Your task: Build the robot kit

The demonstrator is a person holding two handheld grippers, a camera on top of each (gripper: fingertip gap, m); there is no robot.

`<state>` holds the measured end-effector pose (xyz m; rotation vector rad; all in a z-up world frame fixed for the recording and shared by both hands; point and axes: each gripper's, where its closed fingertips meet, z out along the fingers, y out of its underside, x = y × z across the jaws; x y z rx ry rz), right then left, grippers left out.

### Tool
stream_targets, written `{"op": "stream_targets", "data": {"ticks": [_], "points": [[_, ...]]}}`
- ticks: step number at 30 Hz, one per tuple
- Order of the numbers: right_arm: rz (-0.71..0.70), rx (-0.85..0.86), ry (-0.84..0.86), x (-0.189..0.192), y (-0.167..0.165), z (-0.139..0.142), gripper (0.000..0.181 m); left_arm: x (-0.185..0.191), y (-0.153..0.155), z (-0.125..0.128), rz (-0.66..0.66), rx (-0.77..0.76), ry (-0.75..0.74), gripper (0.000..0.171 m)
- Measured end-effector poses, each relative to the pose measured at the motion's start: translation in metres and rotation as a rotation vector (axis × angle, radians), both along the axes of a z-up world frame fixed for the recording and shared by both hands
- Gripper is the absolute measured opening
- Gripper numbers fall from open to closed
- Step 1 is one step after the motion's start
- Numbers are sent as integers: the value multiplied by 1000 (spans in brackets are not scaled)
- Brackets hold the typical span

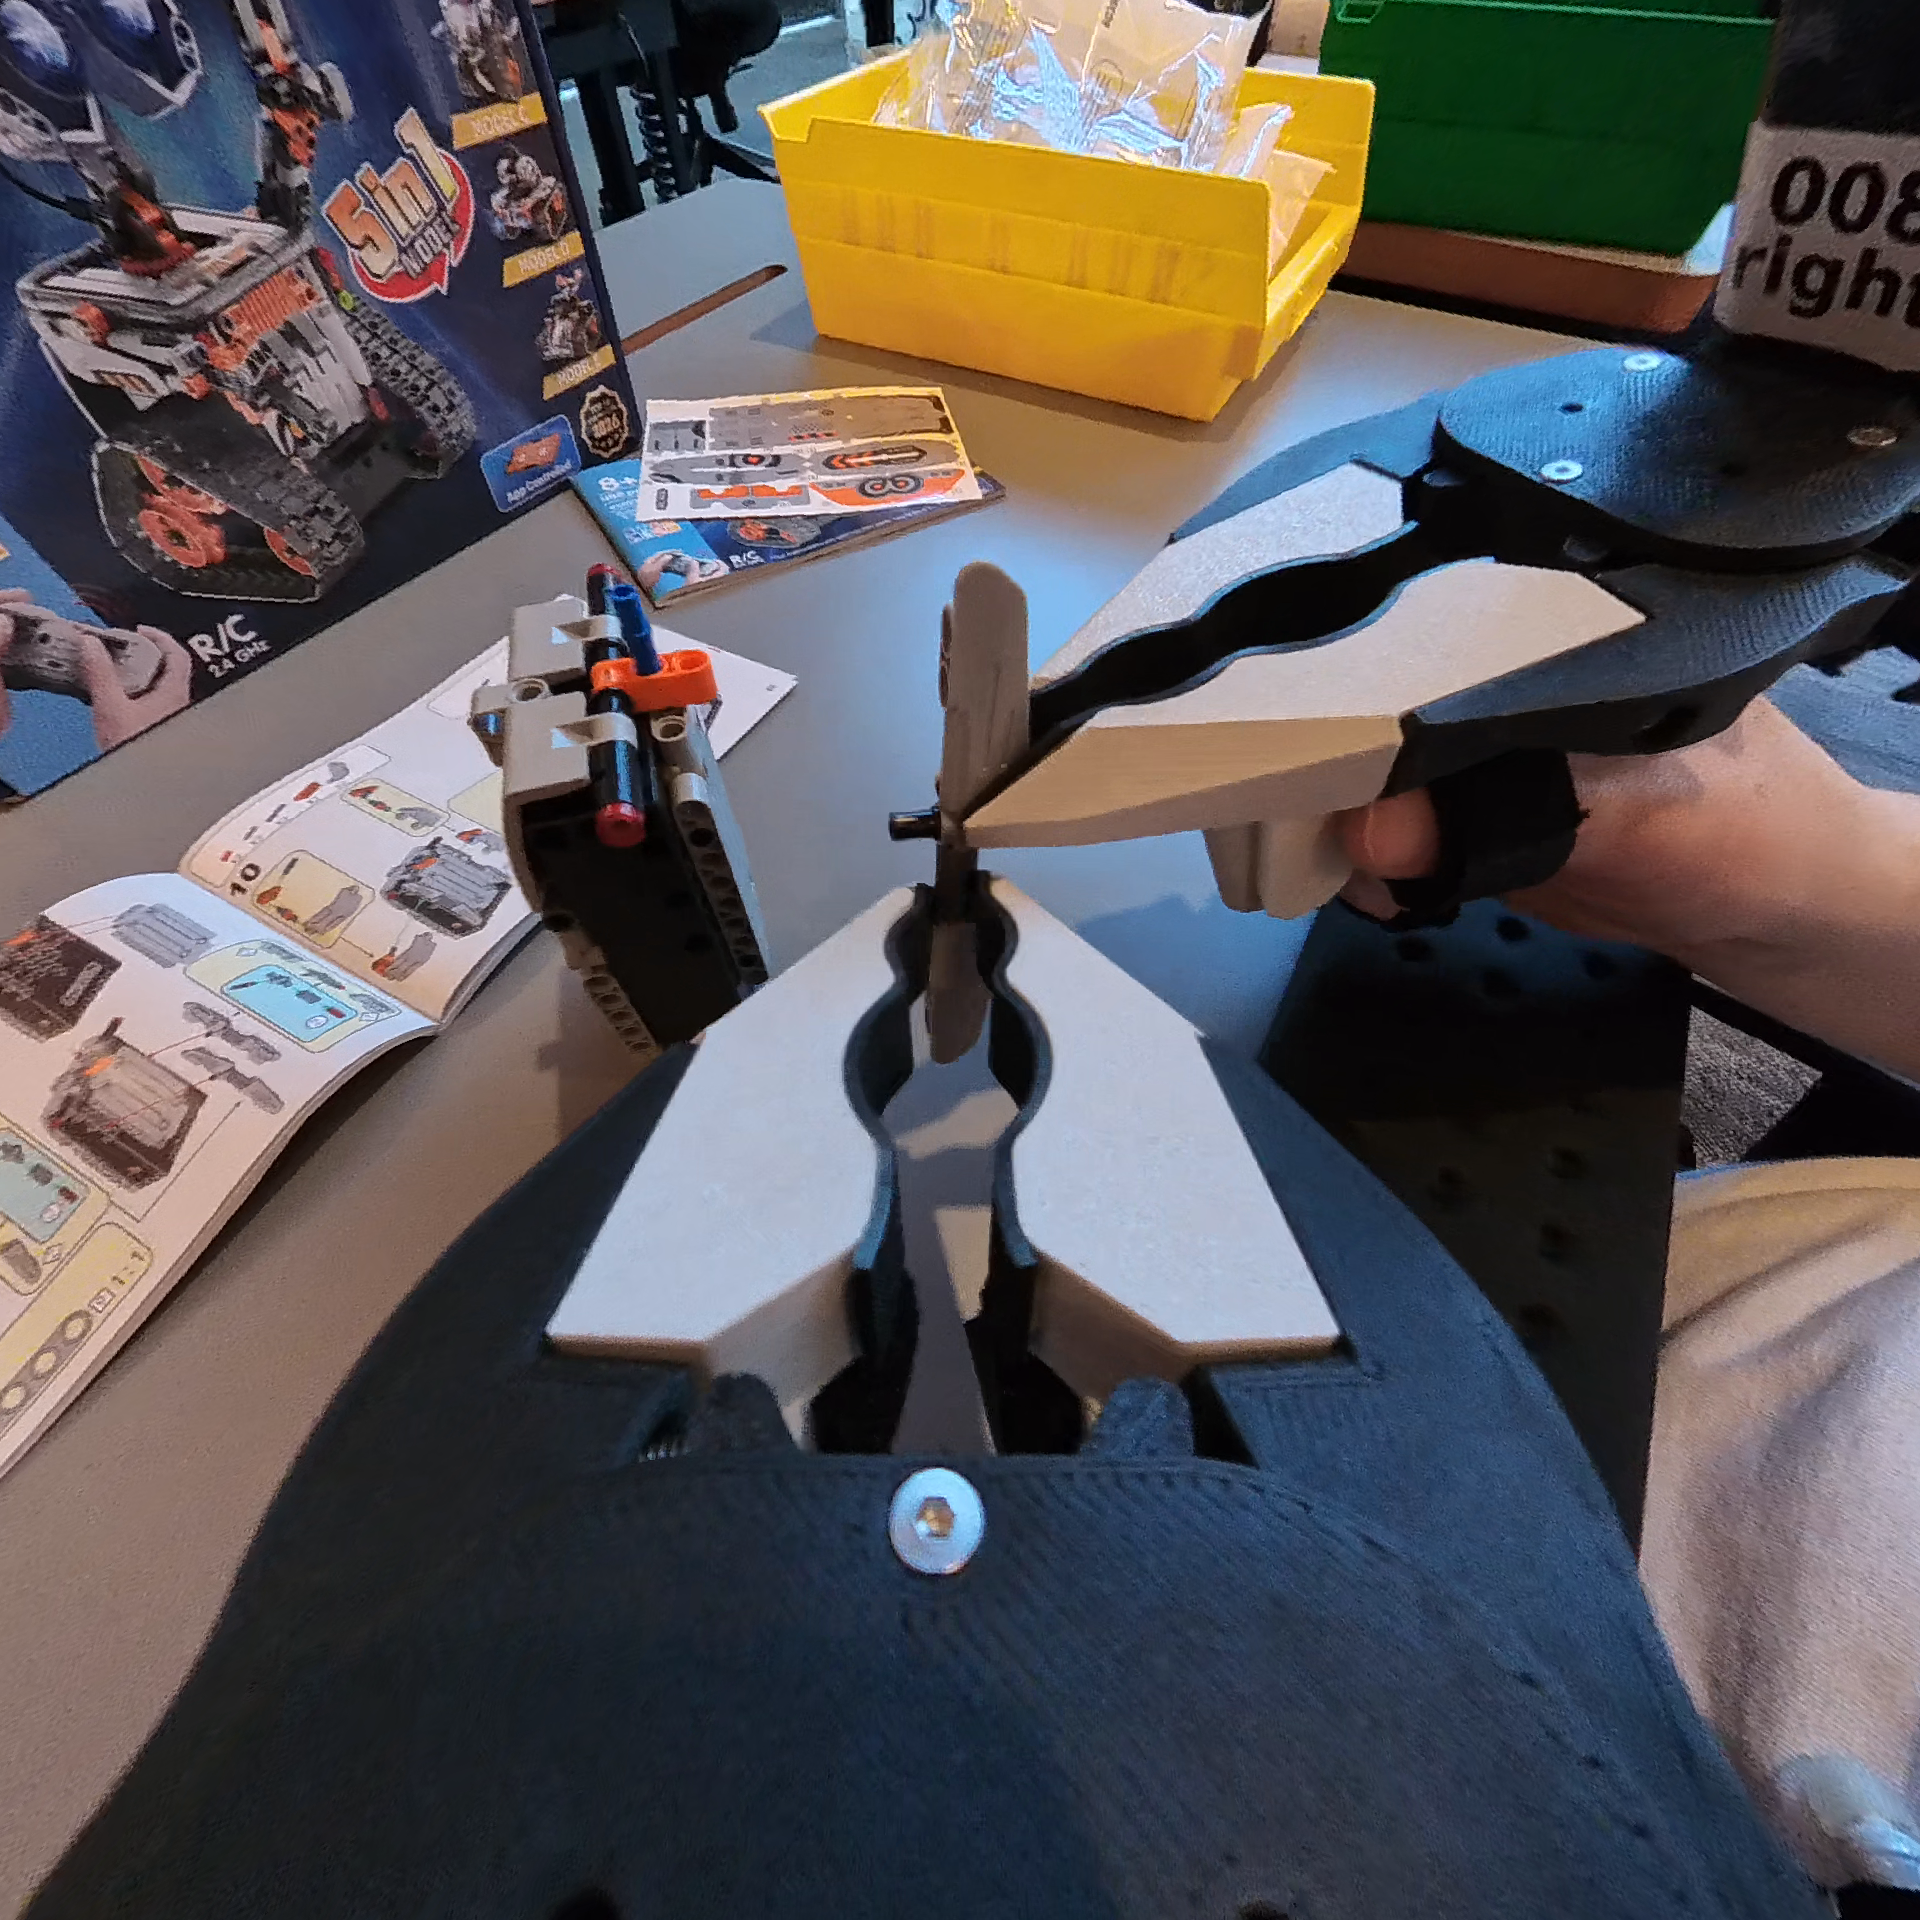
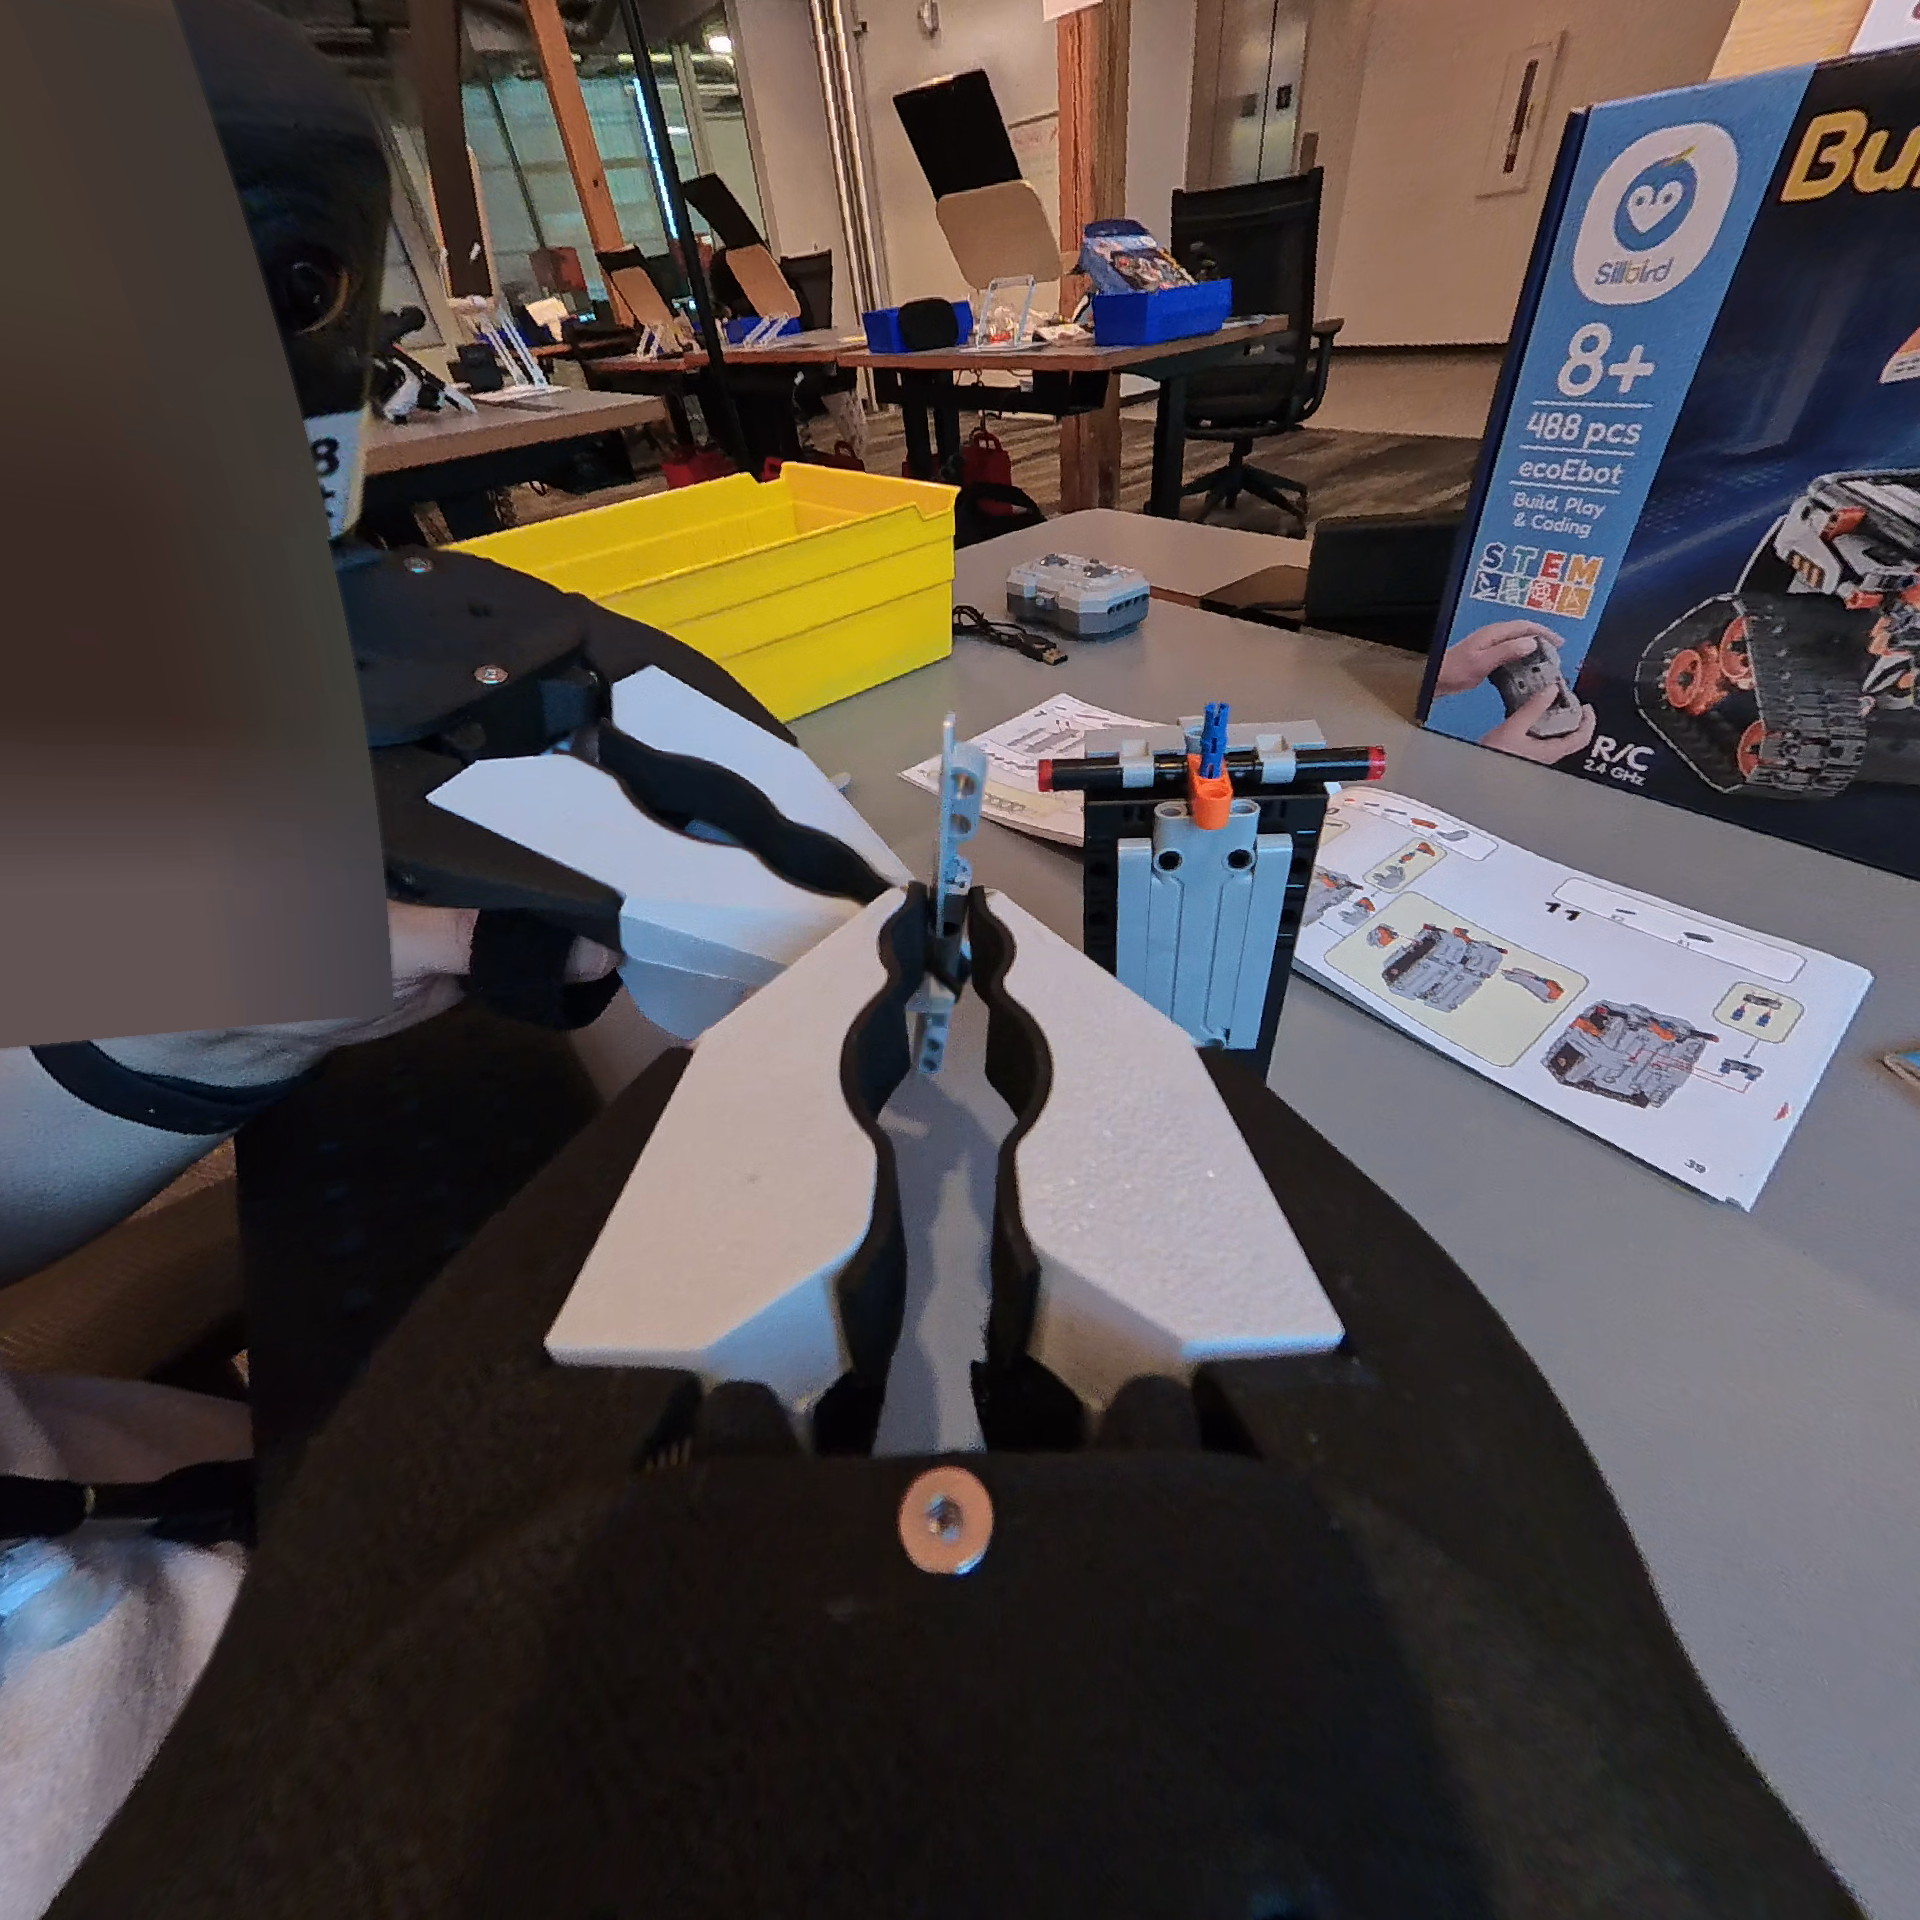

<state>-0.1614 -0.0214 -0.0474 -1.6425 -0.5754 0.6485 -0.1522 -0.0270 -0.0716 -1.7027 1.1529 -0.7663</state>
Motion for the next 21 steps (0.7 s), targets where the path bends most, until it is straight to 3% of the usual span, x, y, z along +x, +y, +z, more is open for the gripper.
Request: {"op": "stream_targets", "data": {"ticks": [13,21], "points": [[47,-47,95,-1,2,-1,5,0,0,5,-12,30,-27,6],[16,-34,81,5,5,0,5,-5,-5,5,-32,-64,-76,31]]}}
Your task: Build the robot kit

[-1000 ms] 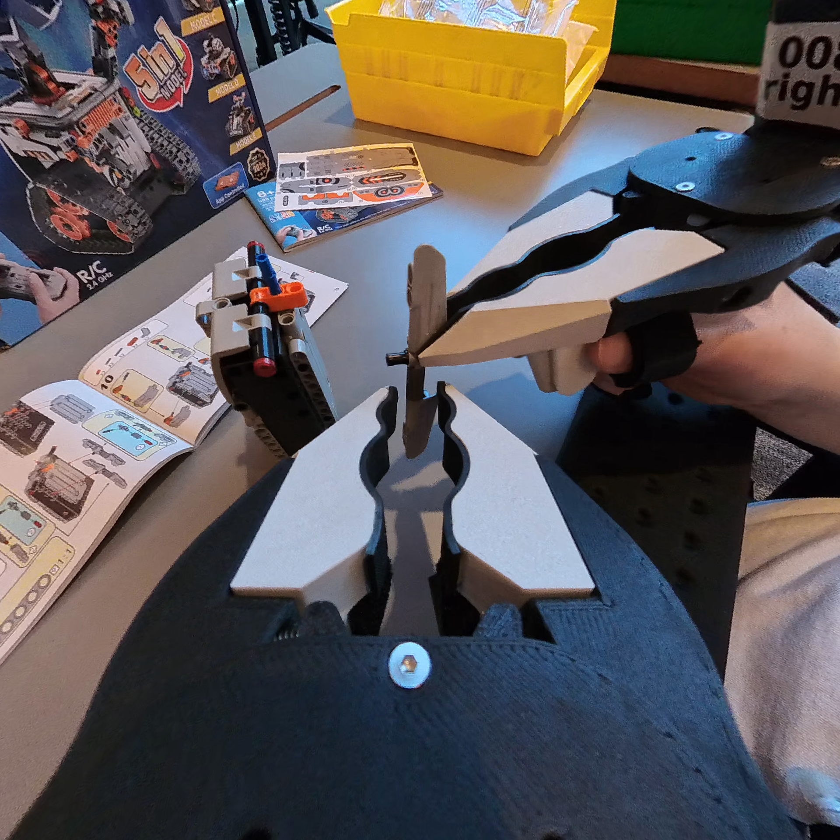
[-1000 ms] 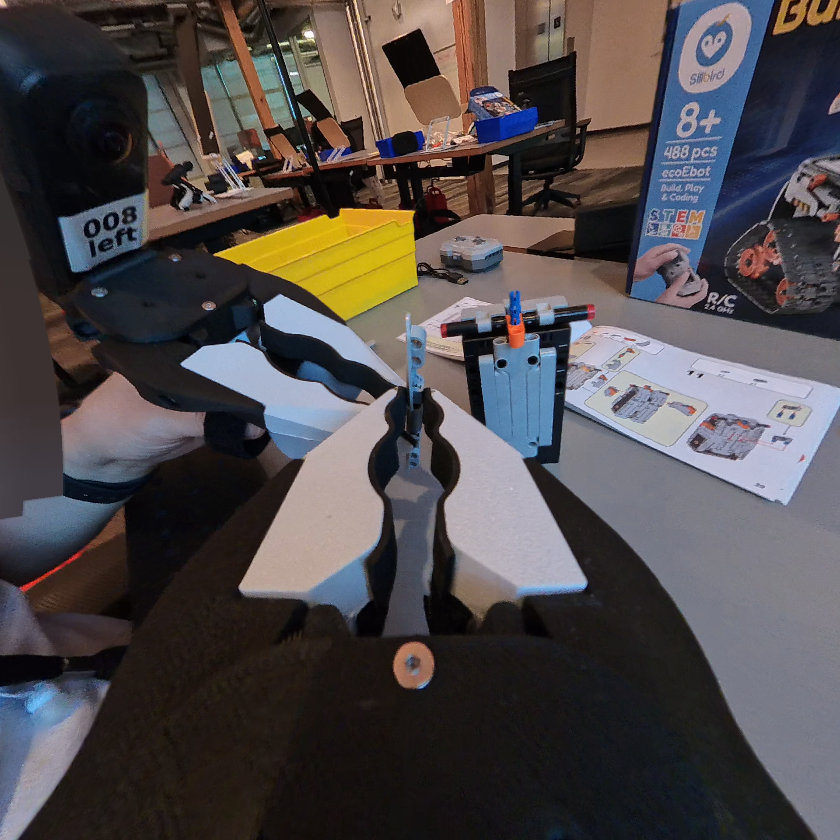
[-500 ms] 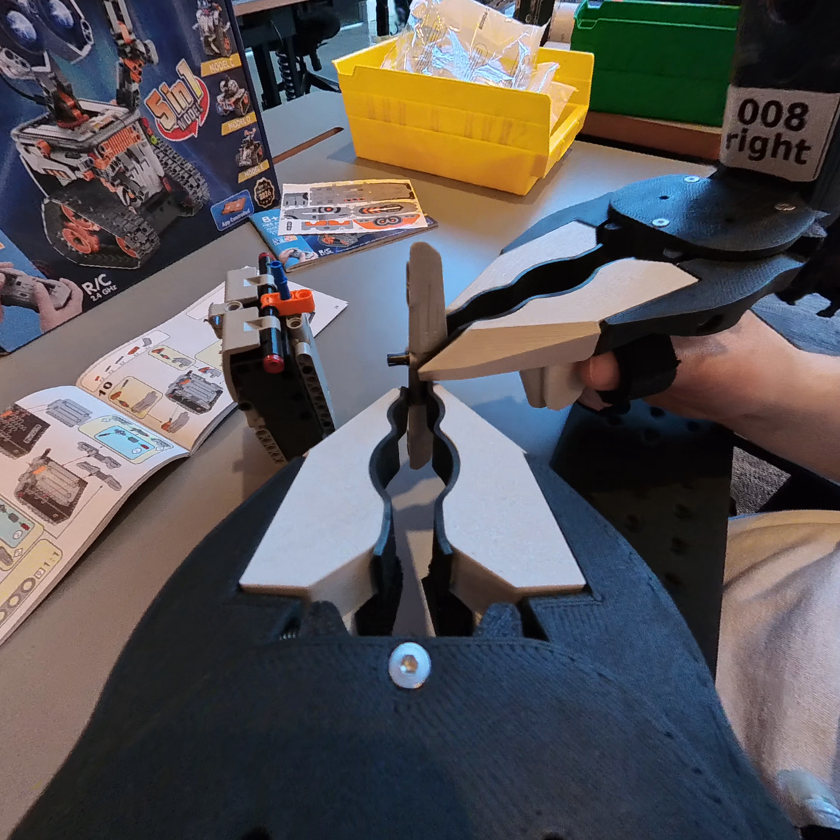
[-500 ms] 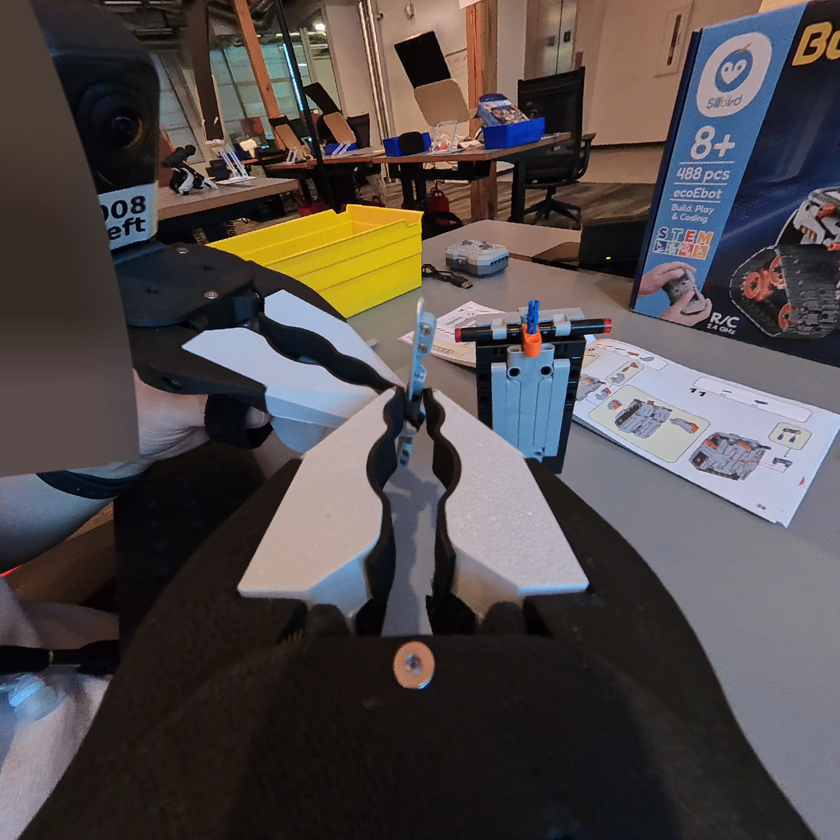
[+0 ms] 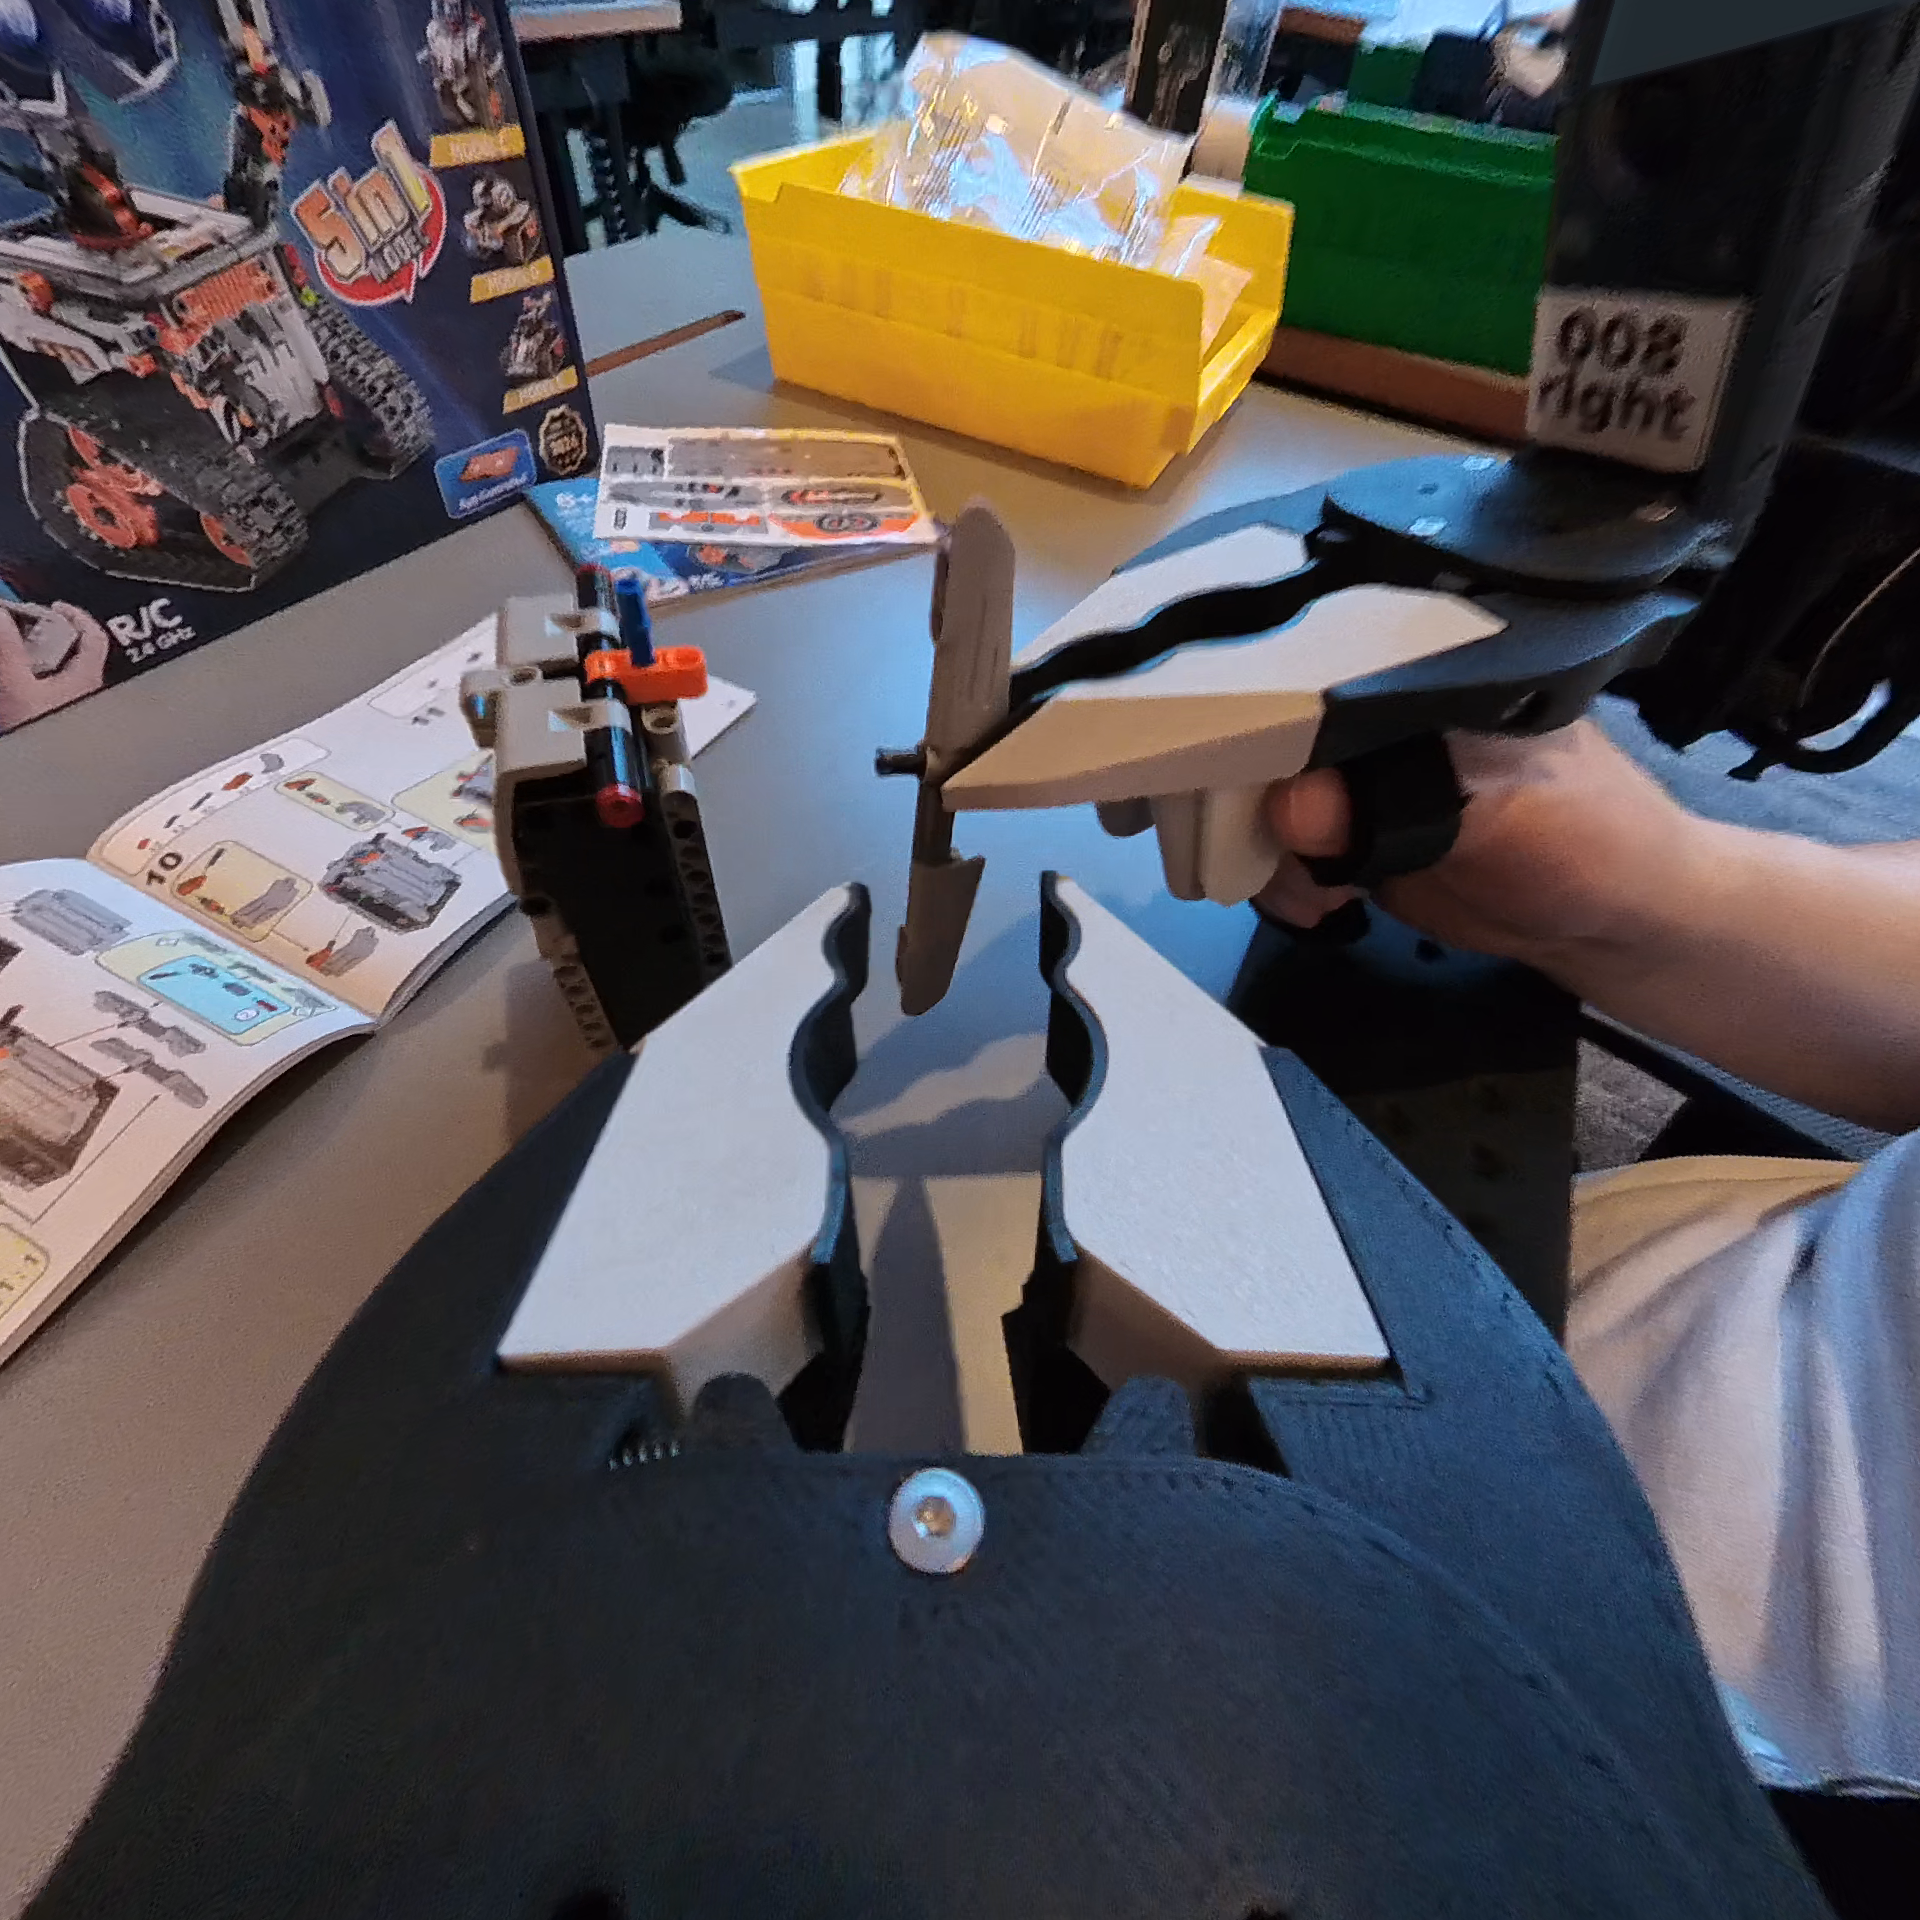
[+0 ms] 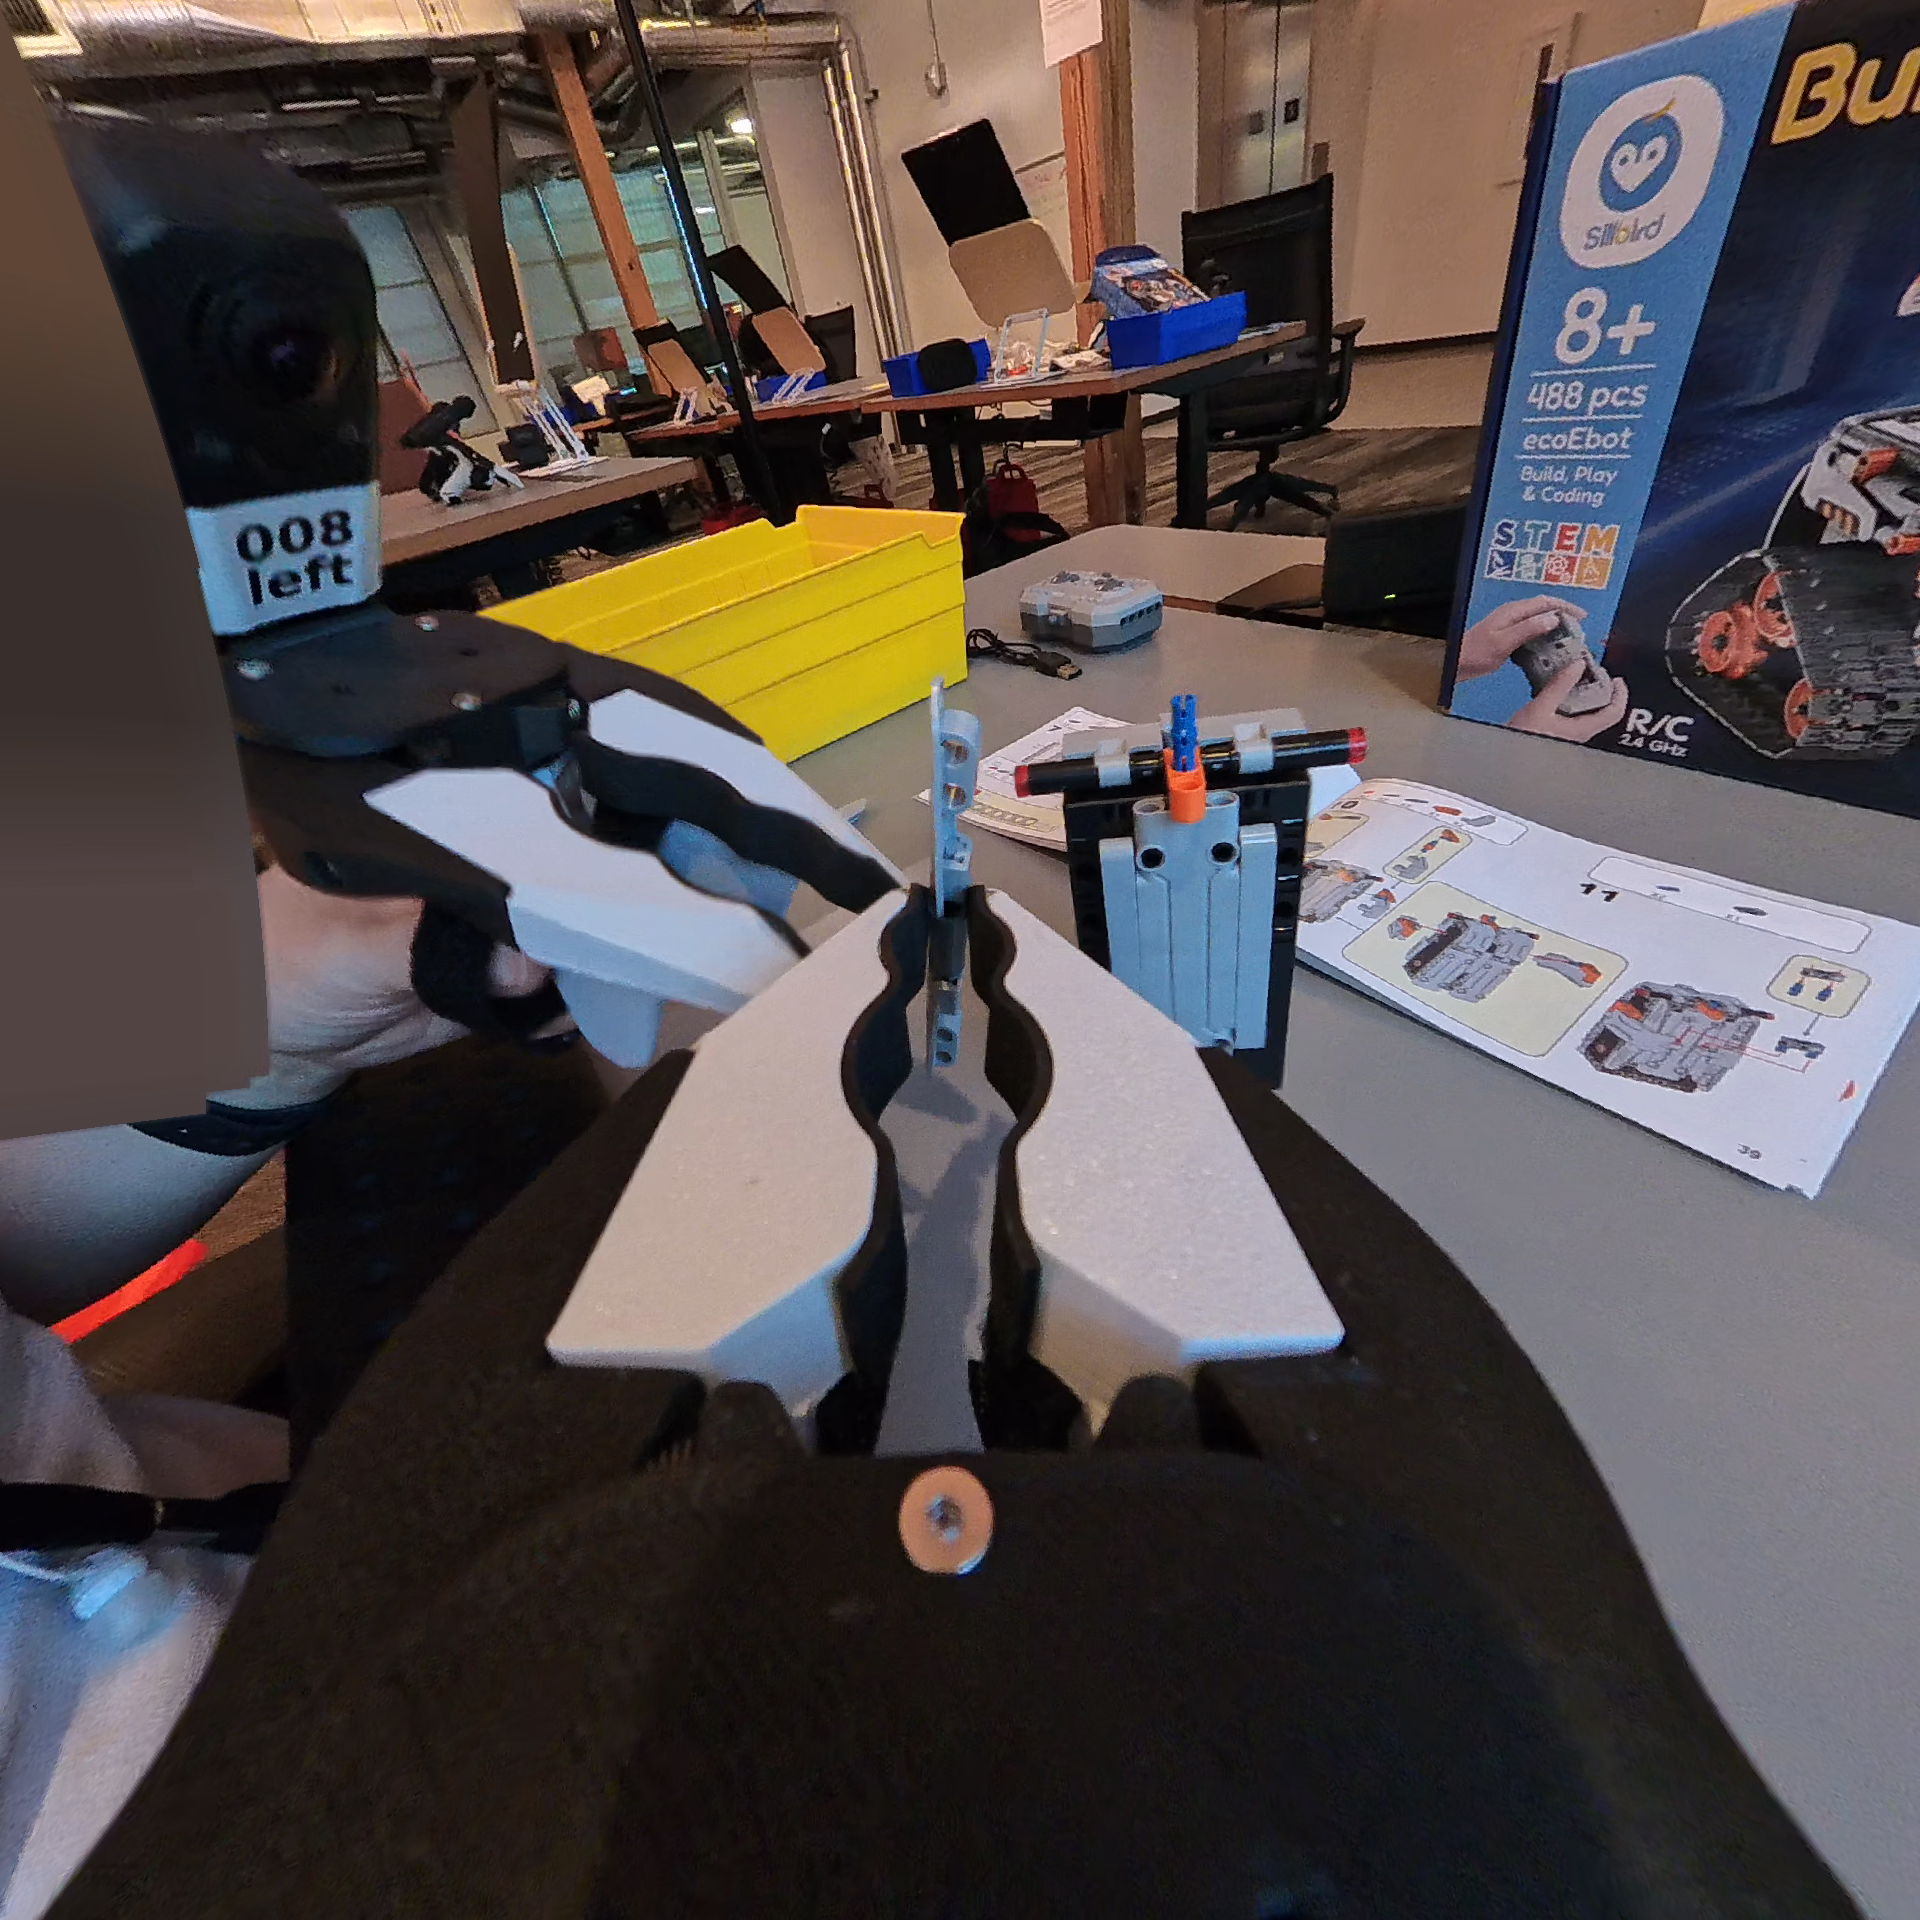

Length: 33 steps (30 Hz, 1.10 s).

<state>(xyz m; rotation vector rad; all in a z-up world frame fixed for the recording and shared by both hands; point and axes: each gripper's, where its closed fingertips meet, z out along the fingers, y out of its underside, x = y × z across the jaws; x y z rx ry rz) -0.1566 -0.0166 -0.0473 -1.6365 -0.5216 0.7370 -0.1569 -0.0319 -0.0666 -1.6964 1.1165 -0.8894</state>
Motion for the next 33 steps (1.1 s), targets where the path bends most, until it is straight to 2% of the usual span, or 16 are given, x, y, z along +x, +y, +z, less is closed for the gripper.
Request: {"op": "stream_targets", "data": {"ticks": [3,7,29,33], "points": [[5,-15,30,-2,-1,4,5,1,5,-14,54,58,76,36],[2,-17,23,-5,-2,5,5,4,4,-16,76,99,80,13],[4,5,71,-6,-2,4,5,4,0,-17,52,46,50,12],[12,13,38,-7,-3,2,5,5,-1,-19,47,43,56,12]]}}
